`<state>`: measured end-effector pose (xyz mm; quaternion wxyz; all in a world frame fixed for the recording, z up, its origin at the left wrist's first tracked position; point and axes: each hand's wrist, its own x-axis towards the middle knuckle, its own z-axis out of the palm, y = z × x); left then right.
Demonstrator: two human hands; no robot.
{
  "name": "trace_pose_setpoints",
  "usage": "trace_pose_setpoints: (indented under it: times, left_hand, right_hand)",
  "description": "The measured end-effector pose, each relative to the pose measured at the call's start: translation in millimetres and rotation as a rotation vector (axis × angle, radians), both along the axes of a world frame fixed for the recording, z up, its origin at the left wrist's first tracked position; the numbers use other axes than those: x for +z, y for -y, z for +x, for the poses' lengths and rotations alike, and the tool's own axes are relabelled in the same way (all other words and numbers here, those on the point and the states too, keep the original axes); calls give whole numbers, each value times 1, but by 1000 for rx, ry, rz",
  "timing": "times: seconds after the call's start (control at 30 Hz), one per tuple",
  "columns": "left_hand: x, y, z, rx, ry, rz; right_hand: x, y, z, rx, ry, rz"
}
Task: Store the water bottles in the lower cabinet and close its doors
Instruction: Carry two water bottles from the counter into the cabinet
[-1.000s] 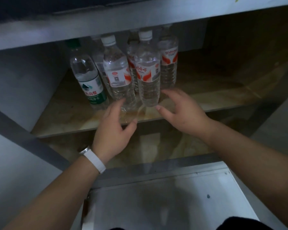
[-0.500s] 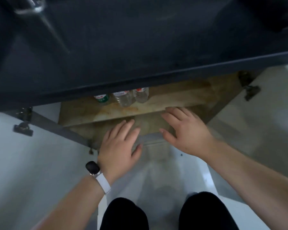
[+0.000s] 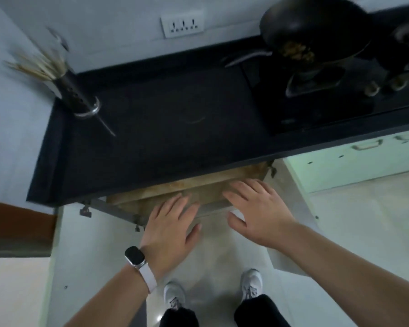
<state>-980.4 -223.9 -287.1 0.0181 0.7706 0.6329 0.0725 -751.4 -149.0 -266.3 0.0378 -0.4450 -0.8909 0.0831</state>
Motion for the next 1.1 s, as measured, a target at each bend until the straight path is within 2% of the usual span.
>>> trace_pose_setpoints:
  times: [0.4, 0.8, 1.1]
  left_hand:
    - [98, -31, 88, -141, -31, 139]
    - [141, -95, 129, -508, 39, 246]
    - [141, -120, 179, -774, 159, 304]
  right_hand:
    - [98, 13, 89, -119, 6, 84]
    - [148, 37, 131, -441, 55, 268]
    - [155, 80, 165, -716, 111, 328]
